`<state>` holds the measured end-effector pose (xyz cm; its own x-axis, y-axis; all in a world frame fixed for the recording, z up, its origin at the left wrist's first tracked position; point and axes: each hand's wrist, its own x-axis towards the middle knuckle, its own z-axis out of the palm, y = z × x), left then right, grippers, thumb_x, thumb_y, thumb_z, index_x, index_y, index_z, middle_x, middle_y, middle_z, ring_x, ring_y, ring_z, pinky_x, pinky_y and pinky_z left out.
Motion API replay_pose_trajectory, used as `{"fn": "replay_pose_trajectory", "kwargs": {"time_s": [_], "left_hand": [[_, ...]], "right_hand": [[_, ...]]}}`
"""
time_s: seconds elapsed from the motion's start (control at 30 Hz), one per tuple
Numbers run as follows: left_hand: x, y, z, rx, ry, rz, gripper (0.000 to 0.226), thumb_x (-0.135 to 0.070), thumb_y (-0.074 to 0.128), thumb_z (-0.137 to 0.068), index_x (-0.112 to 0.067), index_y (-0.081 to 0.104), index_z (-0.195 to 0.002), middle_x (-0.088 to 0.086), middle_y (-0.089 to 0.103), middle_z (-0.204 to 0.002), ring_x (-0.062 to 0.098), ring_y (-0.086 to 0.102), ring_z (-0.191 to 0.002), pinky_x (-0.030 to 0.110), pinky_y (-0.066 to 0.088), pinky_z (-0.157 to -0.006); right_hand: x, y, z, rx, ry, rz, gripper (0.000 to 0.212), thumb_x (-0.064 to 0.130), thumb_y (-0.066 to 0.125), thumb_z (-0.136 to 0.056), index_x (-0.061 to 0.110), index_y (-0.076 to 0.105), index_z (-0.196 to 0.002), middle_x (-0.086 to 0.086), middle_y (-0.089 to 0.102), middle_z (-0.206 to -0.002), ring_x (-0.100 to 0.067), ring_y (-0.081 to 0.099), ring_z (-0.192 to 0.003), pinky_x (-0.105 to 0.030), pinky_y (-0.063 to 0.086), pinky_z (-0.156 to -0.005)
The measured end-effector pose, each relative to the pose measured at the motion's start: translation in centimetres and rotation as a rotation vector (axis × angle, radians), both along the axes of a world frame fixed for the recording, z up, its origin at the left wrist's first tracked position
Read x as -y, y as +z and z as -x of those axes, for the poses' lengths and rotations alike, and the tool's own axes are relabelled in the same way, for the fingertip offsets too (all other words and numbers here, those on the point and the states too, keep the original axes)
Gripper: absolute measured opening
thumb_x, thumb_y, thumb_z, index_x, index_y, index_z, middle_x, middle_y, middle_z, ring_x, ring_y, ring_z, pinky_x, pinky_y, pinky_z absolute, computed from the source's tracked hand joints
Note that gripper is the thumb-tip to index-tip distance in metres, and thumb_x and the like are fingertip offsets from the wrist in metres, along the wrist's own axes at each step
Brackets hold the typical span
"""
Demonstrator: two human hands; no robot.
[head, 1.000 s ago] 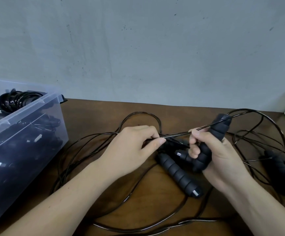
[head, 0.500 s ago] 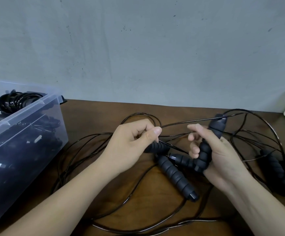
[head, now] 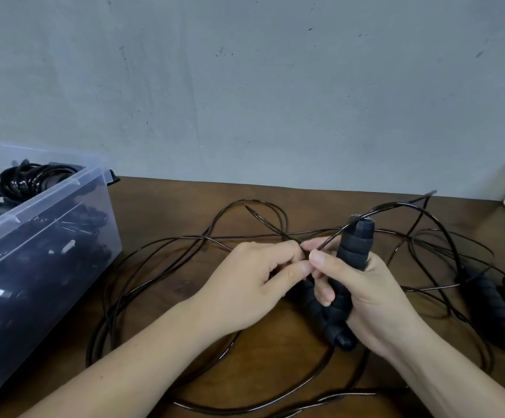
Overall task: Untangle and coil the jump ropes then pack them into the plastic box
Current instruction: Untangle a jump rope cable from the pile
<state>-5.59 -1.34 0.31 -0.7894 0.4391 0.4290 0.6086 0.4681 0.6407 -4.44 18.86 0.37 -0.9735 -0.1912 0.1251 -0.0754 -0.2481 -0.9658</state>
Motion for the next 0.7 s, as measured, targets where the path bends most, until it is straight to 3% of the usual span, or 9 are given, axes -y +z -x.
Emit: {"fn": "replay_pose_trajectory", "kwargs": {"time_s": [0.07,0.2,0.3,0.37,0.5,0.6,0.7], "left_hand": [[-0.1,0.0,0.0,-0.047,-0.017,0.029,0.027,-0.036,0.056,-0.11,-0.034,0.059,-0.083,-0.012,0.062,-0.077,0.013,0.065,-0.08,0.037,0.052,-0.069],[-0.2,-0.6,0.3,-0.001,-0.03,-0.01,0.017,-0.037,0.066,-0.104,-0.026,0.069,-0.091,-0.008,0.063,-0.096,0.021,0.065,-0.095,0.044,0.053,-0.08],[-0.3,-0.9,0.7,0.01,-0.03,-0.004,0.004,-0.025,0.075,-0.097,-0.026,0.071,-0.097,-0.012,0.064,-0.108,0.017,0.064,-0.109,0.039,0.052,-0.091],[-0.3,-1.3,1.0,-0.035,-0.006,0.061,0.011,-0.022,0.076,-0.095,-0.027,0.071,-0.102,-0.017,0.063,-0.115,0.012,0.06,-0.118,0.035,0.051,-0.097],[-0.3,-1.8,1.7,-0.122,0.058,0.176,0.035,-0.025,0.078,-0.094,-0.031,0.064,-0.126,-0.026,0.053,-0.135,0.006,0.048,-0.132,0.034,0.046,-0.108],[-0.3,-1.8,1.9,-0.092,0.079,0.185,0.042,-0.025,0.076,-0.095,-0.035,0.057,-0.131,-0.027,0.051,-0.132,0.004,0.05,-0.128,0.035,0.047,-0.106],[0.0,-1.7,2.1,-0.098,0.091,0.142,0.036,-0.028,0.071,-0.1,-0.034,0.059,-0.133,-0.022,0.049,-0.128,0.006,0.055,-0.123,0.033,0.049,-0.102]], "right_hand": [[-0.1,0.1,-0.1,-0.007,0.026,-0.01,0.02,0.018,0.075,-0.09,0.002,0.075,-0.103,-0.018,0.05,-0.061,-0.022,0.047,-0.056,-0.031,0.049,-0.063],[-0.4,0.7,0.0,0.02,0.042,0.072,0.026,0.016,0.081,-0.094,0.0,0.061,-0.09,-0.019,0.06,-0.073,-0.023,0.049,-0.058,-0.032,0.052,-0.066],[-0.5,1.1,0.0,0.092,0.079,0.194,0.02,0.011,0.076,-0.094,0.004,0.059,-0.088,-0.018,0.061,-0.077,-0.021,0.05,-0.056,-0.027,0.054,-0.061],[-0.5,1.2,0.0,0.122,0.105,0.22,0.021,0.014,0.08,-0.09,0.005,0.061,-0.089,-0.017,0.062,-0.078,-0.019,0.052,-0.058,-0.026,0.05,-0.056],[-1.1,1.3,0.2,0.107,0.17,0.266,0.045,0.029,0.095,-0.077,0.004,0.06,-0.094,-0.014,0.062,-0.081,-0.017,0.051,-0.061,-0.024,0.048,-0.054],[-1.3,1.4,0.3,0.098,0.183,0.28,0.04,0.031,0.096,-0.075,0.01,0.064,-0.084,-0.011,0.062,-0.082,-0.016,0.051,-0.062,-0.023,0.047,-0.053],[-1.4,1.5,0.4,0.105,0.17,0.308,0.042,0.03,0.095,-0.078,0.009,0.06,-0.088,-0.01,0.061,-0.083,-0.015,0.051,-0.063,-0.023,0.046,-0.053]]}}
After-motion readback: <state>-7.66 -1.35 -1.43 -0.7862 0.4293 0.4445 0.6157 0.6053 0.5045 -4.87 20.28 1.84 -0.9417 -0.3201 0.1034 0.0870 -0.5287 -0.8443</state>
